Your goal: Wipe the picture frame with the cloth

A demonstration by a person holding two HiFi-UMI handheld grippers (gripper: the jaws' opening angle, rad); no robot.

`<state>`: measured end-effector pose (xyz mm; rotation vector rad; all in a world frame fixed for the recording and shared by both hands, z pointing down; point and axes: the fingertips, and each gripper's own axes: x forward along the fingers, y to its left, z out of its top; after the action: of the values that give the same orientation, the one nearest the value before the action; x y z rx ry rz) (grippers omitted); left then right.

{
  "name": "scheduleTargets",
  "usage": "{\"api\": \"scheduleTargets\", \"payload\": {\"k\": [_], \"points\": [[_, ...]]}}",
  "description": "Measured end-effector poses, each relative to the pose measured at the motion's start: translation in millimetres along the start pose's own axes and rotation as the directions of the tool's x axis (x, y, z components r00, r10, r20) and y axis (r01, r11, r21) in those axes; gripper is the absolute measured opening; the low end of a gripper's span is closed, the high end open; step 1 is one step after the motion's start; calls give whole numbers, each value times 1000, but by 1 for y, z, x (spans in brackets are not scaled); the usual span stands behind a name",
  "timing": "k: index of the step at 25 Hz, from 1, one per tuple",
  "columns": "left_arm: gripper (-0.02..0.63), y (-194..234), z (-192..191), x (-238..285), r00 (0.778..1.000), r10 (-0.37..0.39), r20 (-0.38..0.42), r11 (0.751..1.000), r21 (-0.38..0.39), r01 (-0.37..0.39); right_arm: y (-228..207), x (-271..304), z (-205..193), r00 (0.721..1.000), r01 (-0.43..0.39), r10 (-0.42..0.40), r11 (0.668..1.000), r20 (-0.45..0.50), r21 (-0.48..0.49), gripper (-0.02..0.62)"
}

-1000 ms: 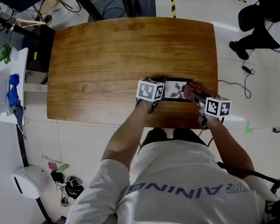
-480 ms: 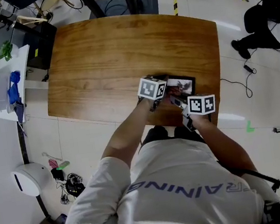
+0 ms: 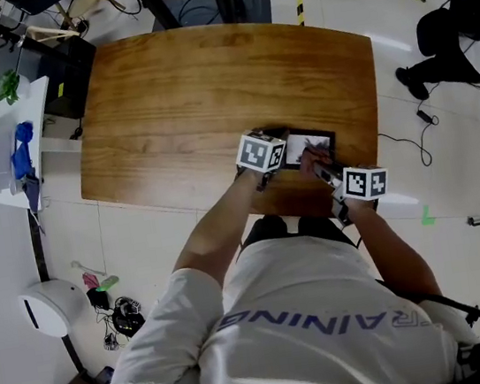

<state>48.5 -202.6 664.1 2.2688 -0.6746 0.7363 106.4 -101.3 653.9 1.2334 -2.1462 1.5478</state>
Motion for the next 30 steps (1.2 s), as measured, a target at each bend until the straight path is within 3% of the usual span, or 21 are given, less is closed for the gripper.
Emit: {"api": "scheduleTargets", "payload": {"k": [12, 15, 17, 20, 24, 27, 30], "points": [[6, 5, -2, 0, 1000, 11, 13, 1000, -2, -11, -48, -48, 5, 991, 104, -106, 994, 76, 32, 121], [6, 4, -1, -2, 998, 50, 26, 998, 30, -51, -40, -55, 10, 991, 51, -54, 998, 118, 34, 120], [6, -8, 14, -15, 992, 49, 118, 998, 40, -55, -27, -70, 32, 977, -6, 4, 1000, 211, 7, 118], [6, -41, 51, -56, 952, 9, 307, 999, 33, -20, -8, -109, 78, 925, -23, 53, 996, 376, -84, 118], [6, -70, 101, -125, 867, 14, 498, 998, 40, -40, 12, -158, 133, 837, 22, 86, 981, 540, -190, 117], [6, -86, 136, -171, 818, 28, 574, 993, 82, -91, 33, -196, 169, 777, 42, 130, 966, 616, -257, 117], [6, -88, 154, -208, 782, 69, 619, 978, 112, -175, 57, -222, 191, 747, 75, 167, 941, 643, -331, 117]]}}
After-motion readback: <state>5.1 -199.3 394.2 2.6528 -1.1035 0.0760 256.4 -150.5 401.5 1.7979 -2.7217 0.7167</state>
